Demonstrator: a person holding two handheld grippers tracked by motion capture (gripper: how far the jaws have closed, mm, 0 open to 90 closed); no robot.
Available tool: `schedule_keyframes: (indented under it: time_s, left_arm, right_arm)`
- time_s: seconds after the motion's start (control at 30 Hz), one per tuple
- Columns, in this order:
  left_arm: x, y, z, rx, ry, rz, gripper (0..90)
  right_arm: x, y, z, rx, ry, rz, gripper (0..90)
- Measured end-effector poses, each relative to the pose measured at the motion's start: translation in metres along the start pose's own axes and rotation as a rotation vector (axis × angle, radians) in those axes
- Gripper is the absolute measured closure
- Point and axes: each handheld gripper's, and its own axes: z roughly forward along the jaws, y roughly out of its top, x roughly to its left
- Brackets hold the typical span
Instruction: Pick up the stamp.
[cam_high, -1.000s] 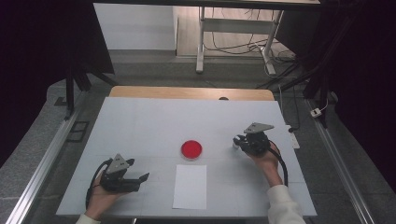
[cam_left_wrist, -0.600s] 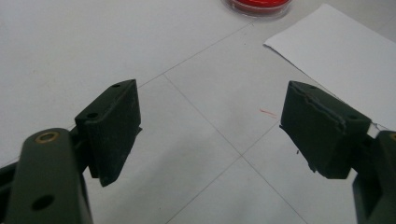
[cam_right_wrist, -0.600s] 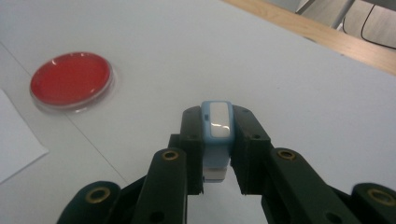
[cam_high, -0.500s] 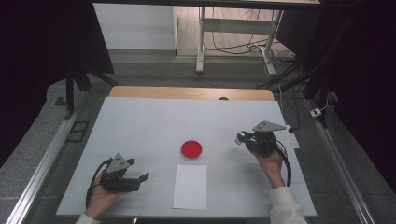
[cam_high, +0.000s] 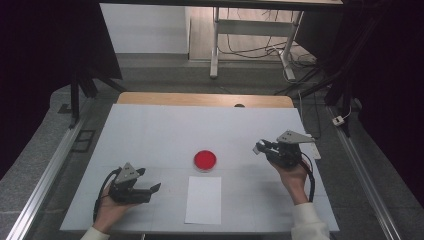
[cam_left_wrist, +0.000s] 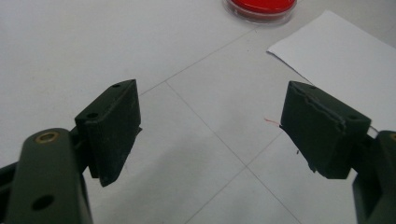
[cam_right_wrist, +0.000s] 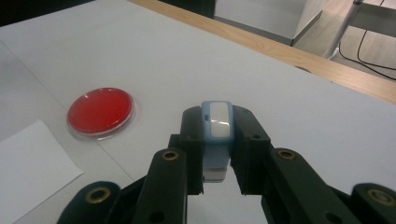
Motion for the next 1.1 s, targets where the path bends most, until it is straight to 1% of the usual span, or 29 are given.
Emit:
schedule_keyframes:
  time_s: [0.03, 0.13, 0.17, 0.2, 0.23, 0.27, 0.3, 0.33, 0.57, 0.67, 0.73, 0.8, 0.87, 0.93, 1.03, 1.1]
  left_arm:
    - [0.001, 0.0, 0.0, -0.001, -0.001, -0.003, 20.2]
    - [0.0, 0.0, -0.001, -0.005, 0.001, -0.006, 20.2]
    - [0.0, 0.0, -0.001, -0.005, 0.001, -0.006, 20.2]
    - [0.0, 0.0, -0.001, -0.004, 0.002, -0.002, 20.2]
    - [-0.001, 0.0, -0.002, -0.003, 0.004, -0.001, 20.2]
    - [-0.002, 0.0, -0.002, -0.004, 0.004, -0.001, 20.2]
    - [-0.002, 0.0, -0.002, -0.005, 0.006, -0.001, 20.2]
    - [-0.003, 0.0, -0.003, -0.007, 0.006, -0.001, 20.3]
    - [-0.005, 0.0, -0.003, -0.008, 0.012, 0.012, 20.3]
    - [-0.006, -0.001, -0.005, -0.01, 0.015, 0.014, 20.3]
    - [-0.006, -0.001, -0.007, -0.012, 0.018, 0.017, 20.3]
    - [-0.006, 0.0, -0.008, -0.015, 0.018, 0.014, 20.3]
    - [-0.007, 0.0, -0.008, -0.019, 0.017, 0.016, 20.3]
    - [-0.008, 0.001, -0.009, -0.019, 0.017, 0.02, 20.3]
    - [-0.008, 0.001, -0.009, -0.022, 0.015, 0.023, 20.3]
    - [-0.008, 0.001, -0.009, -0.022, 0.015, 0.022, 20.3]
  right_arm:
    - [0.0, 0.0, 0.0, 0.0, 0.0, 0.0, 75.1]
    - [0.008, 0.001, -0.006, -0.003, 0.011, -0.015, 75.1]
    - [0.008, 0.001, -0.006, -0.003, 0.011, -0.015, 75.1]
    - [0.012, 0.002, -0.008, -0.005, 0.013, -0.023, 75.1]
    - [0.012, 0.002, -0.008, -0.005, 0.013, -0.023, 75.1]
    - [0.016, 0.001, -0.008, -0.009, 0.019, -0.03, 75.1]
    - [0.016, 0.001, -0.008, -0.009, 0.019, -0.03, 75.1]
    - [0.019, 0.0, -0.009, -0.007, 0.024, -0.032, 75.1]
    - [0.028, -0.006, -0.007, 0.005, 0.043, -0.031, 75.1]
    - [0.034, -0.011, -0.007, -0.009, 0.056, -0.023, 75.1]
    - [0.036, -0.012, -0.006, -0.008, 0.052, -0.03, 75.1]
    - [0.042, -0.014, -0.006, -0.005, 0.057, -0.033, 75.1]
    - [0.044, -0.015, -0.005, -0.009, 0.061, -0.033, 75.1]
    - [0.05, -0.015, -0.006, -0.009, 0.069, -0.042, 75.1]
    - [0.056, -0.014, -0.006, -0.028, 0.085, -0.035, 75.1]
    - [0.057, -0.013, -0.006, -0.03, 0.088, -0.035, 75.1]
